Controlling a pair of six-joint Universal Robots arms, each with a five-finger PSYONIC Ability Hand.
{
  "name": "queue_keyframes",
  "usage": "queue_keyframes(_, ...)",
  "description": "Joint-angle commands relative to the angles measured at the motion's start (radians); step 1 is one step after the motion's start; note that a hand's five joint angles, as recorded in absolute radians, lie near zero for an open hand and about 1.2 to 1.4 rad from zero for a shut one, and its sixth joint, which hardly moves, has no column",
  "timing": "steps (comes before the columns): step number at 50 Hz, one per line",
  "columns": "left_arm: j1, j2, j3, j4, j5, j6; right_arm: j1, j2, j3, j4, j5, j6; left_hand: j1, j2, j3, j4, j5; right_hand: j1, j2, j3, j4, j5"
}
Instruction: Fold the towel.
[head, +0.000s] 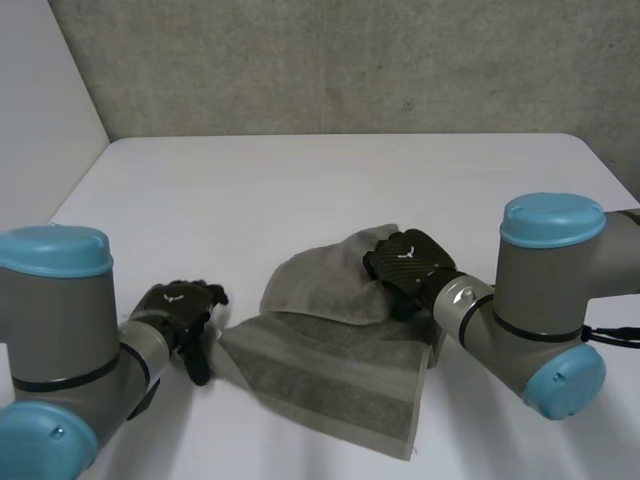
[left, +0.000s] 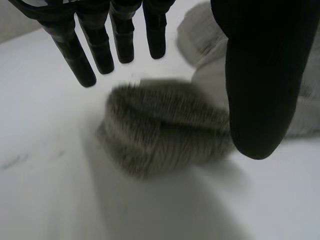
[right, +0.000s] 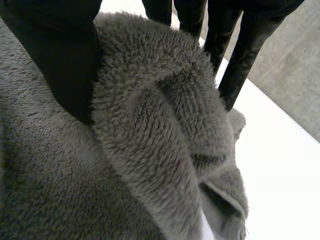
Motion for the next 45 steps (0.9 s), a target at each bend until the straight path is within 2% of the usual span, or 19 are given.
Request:
queue_keyframes(1,0.005,-0.046,0.045,0.085,-0.022,0.001,0.013,0.012,-0.089,-0.083,0.018,0.018,1.092,1.095,1.095,1.097,1.098,0.722,0.591,0.599,0.604,0.632)
queue_keyframes(8,-0.001,-0.050,0.136,0.217,-0.024,0.018,0.013,-0.010,-0.209,-0.186,0.099,0.051,1.094,1.097,1.097,1.099,1.100,0.722,0.591,0.599,0.604,0.632)
queue_keyframes(10,-0.003,-0.058,0.174,0.237,-0.024,0.029,0.012,-0.052,-0.258,-0.259,0.163,0.106,1.094,1.097,1.097,1.099,1.100,0.722,0.591,0.599,0.604,0.632)
queue_keyframes(16,0.003,-0.066,0.351,0.297,-0.035,0.066,0.001,-0.138,-0.261,-0.436,0.227,0.225,1.094,1.097,1.097,1.099,1.100,0.722,0.591,0.599,0.604,0.632)
queue_keyframes(18,0.000,-0.032,0.378,0.413,-0.044,0.063,-0.020,-0.193,-0.228,-0.528,0.260,0.293,1.094,1.097,1.097,1.099,1.100,0.722,0.591,0.599,0.604,0.632)
queue_keyframes(21,-0.003,0.011,0.367,0.478,-0.045,0.063,-0.041,-0.214,-0.199,-0.536,0.265,0.304,1.094,1.097,1.097,1.099,1.100,0.722,0.591,0.599,0.604,0.632)
queue_keyframes(23,-0.008,0.078,0.311,0.569,-0.042,0.069,-0.080,-0.246,-0.145,-0.473,0.263,0.295,1.094,1.097,1.097,1.099,1.100,0.722,0.591,0.599,0.604,0.632)
queue_keyframes(24,-0.008,0.079,0.311,0.570,-0.042,0.069,-0.080,-0.246,-0.145,-0.473,0.263,0.295,1.094,1.097,1.097,1.099,1.100,0.722,0.591,0.599,0.604,0.632)
queue_keyframes(26,-0.011,0.123,0.237,0.594,-0.036,0.072,-0.106,-0.264,-0.110,-0.293,0.245,0.266,1.094,1.097,1.097,1.099,1.100,0.722,0.591,0.599,0.604,0.632)
queue_keyframes(27,-0.011,0.123,0.237,0.594,-0.036,0.072,-0.106,-0.264,-0.110,-0.292,0.245,0.266,1.094,1.097,1.097,1.099,1.100,0.722,0.591,0.599,0.604,0.632)
queue_keyframes(28,-0.011,0.134,0.198,0.588,-0.035,0.072,-0.123,-0.266,-0.091,-0.167,0.224,0.239,1.094,1.097,1.097,1.099,1.100,0.722,0.591,0.599,0.604,0.632)
queue_keyframes(29,-0.011,0.134,0.197,0.588,-0.035,0.072,-0.123,-0.266,-0.091,-0.166,0.224,0.238,1.094,1.097,1.097,1.099,1.100,0.722,0.591,0.599,0.604,0.632)
queue_keyframes(31,-0.011,0.137,0.112,0.565,-0.026,0.080,-0.165,-0.258,-0.026,0.077,0.163,0.164,1.094,1.097,1.097,1.099,1.100,0.722,0.591,0.599,0.604,0.632)
queue_keyframes(32,-0.011,0.137,0.111,0.565,-0.025,0.080,-0.165,-0.258,-0.025,0.078,0.162,0.163,1.094,1.097,1.097,1.099,1.100,0.722,0.591,0.599,0.604,0.632)
queue_keyframes(34,-0.006,0.125,0.043,0.524,0.008,0.078,-0.191,-0.249,0.082,0.243,0.074,0.076,1.094,1.097,1.097,1.099,1.100,0.722,0.591,0.599,0.604,0.632)
queue_keyframes(35,-0.006,0.125,0.042,0.524,0.008,0.078,-0.191,-0.249,0.082,0.243,0.073,0.076,1.094,1.097,1.097,1.099,1.100,0.722,0.591,0.599,0.604,0.632)
queue_keyframes(37,-0.001,0.115,0.012,0.498,0.030,0.078,-0.202,-0.229,0.204,0.272,-0.034,0.004,1.094,1.097,1.097,1.099,1.100,0.722,0.591,0.599,0.604,0.632)
queue_keyframes(39,0.002,0.077,-0.034,0.435,0.068,0.078,-0.205,-0.217,0.244,0.282,-0.063,-0.011,1.094,1.097,1.097,1.099,1.100,0.722,0.591,0.599,0.604,0.632)
queue_keyframes(45,-0.004,0.042,-0.053,0.337,0.090,0.078,-0.209,-0.218,0.308,0.306,-0.102,-0.015,1.094,1.097,1.097,1.099,1.100,0.711,0.580,0.589,0.593,0.622)
